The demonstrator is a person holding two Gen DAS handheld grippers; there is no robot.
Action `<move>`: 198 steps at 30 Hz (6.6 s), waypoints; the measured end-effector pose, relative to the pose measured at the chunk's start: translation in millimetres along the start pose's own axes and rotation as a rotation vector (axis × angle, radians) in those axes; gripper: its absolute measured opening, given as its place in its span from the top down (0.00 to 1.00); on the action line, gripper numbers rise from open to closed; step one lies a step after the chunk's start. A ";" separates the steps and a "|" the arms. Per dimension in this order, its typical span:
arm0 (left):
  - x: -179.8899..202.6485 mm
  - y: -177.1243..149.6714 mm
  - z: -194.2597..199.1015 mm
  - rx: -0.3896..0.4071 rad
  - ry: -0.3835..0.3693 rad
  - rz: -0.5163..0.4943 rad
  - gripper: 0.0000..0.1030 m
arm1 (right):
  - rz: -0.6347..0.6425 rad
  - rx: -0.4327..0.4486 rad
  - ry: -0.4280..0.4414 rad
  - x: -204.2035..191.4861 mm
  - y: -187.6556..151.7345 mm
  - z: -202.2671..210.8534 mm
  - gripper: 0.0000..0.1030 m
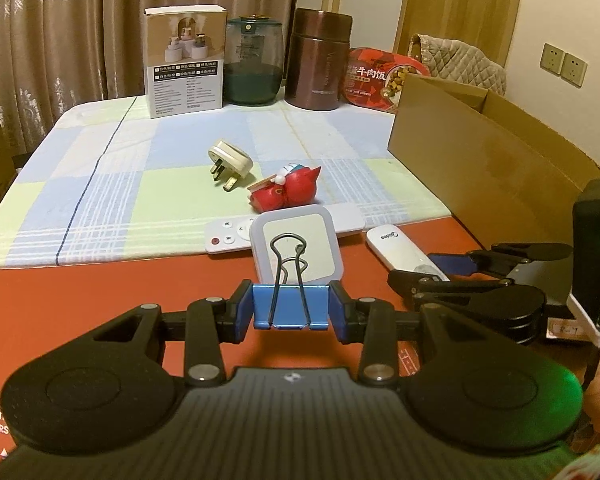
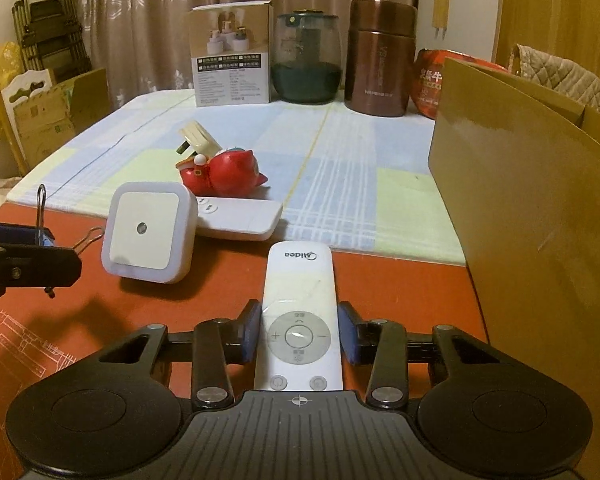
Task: Organize rigid objects
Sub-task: 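Grasp the blue binder clip with the left tool while the right tool approaches the white remote, then grasp the white Midea remote with the right tool while the left tool lifts the clip, then carry the clip and remote into the cardboard box and release both, then return both tools to the table and approach the white square night light, then grasp the white square night light with the left tool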
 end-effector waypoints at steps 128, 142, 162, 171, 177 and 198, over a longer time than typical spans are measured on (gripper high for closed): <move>174.5 114.4 68.0 0.035 0.068 -0.179 0.42 | -0.295 0.105 0.024 202.0 117.6 230.5 0.33; 140.2 79.0 131.9 0.054 0.111 -0.109 0.36 | -0.232 0.200 0.088 131.9 119.9 278.1 0.31; 50.2 29.5 134.1 0.041 0.200 0.000 0.30 | -0.178 0.105 0.125 69.6 82.0 212.7 0.30; 7.6 13.8 89.5 0.061 0.171 0.048 0.25 | -0.109 0.047 0.127 32.9 56.4 140.8 0.30; -6.5 7.6 43.1 0.055 0.145 0.026 0.23 | -0.061 -0.042 0.137 19.0 52.1 83.1 0.30; -6.2 20.3 -73.3 0.050 0.174 -0.031 0.23 | -0.054 -0.032 0.077 38.7 81.3 11.1 0.30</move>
Point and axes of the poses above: each gripper's, at about its wrist camera, not at the fingertips, and z roughly against the way its jaws point, x to its right, y to its top, the point moved 7 cm from there along -z, roughly the way its jaws point, and after that the axes turned 14 degrees about -y, right-handed, at the moved point
